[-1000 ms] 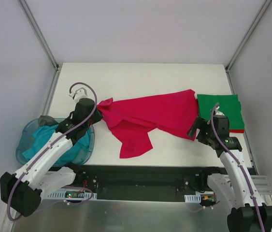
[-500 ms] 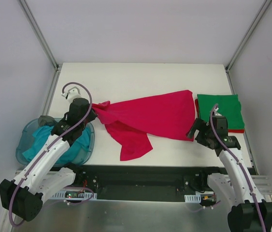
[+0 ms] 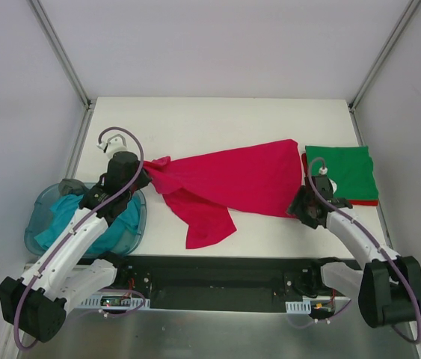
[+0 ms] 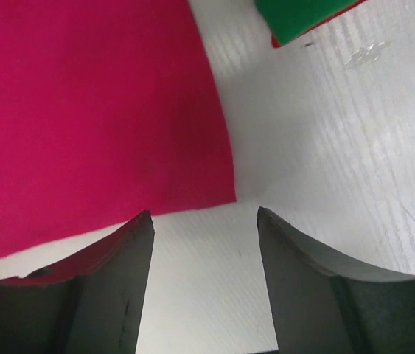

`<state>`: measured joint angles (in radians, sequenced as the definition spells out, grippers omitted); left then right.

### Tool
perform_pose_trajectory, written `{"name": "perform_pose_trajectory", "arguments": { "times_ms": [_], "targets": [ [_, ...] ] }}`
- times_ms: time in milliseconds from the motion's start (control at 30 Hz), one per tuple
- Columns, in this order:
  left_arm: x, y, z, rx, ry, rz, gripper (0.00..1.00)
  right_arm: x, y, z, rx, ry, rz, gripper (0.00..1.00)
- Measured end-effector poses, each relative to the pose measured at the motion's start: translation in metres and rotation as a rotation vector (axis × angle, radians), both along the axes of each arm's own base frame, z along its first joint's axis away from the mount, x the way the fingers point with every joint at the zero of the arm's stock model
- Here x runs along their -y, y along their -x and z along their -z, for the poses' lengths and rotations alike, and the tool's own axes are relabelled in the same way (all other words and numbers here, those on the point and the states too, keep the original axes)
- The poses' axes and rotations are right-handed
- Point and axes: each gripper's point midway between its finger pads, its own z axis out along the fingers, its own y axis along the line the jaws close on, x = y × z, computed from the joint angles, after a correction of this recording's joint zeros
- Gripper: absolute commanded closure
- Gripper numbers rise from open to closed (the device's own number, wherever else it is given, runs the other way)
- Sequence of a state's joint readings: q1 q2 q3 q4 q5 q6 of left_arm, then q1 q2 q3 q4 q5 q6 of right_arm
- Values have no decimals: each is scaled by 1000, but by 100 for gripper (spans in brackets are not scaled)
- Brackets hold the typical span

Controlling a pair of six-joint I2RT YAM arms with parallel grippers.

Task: Fold and stack the t-shirts
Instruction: Flatten out the tshirt

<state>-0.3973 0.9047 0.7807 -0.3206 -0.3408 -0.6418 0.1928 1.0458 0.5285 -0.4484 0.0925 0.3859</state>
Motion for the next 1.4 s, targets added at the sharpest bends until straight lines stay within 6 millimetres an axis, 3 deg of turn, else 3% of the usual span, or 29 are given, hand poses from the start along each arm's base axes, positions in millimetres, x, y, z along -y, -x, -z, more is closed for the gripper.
{"name": "perform_pose_trajectory", "arguments": {
  "times_ms": [167,667,933,1033,1267,1400],
  "targets": [
    [0,1,-4,14,6,0,100,7,-10,12,-14,37,56,46],
    [-1,2,-2,12,5,0,100,3,-30,18,-10,80,81,58],
    [-1,3,-2,12,5,0,100,8,-27,20,-28,131,101,80],
    [-1,3,-2,12,4,0,100,9,-27,20,-31,145,105,99],
    [-1,3,-2,12,2,1,100,9,-32,16,-19,166,73,100],
    [-2,3,-3,15,-9,8,100,8,-43,-8,76,169,18,100]
  ]
}}
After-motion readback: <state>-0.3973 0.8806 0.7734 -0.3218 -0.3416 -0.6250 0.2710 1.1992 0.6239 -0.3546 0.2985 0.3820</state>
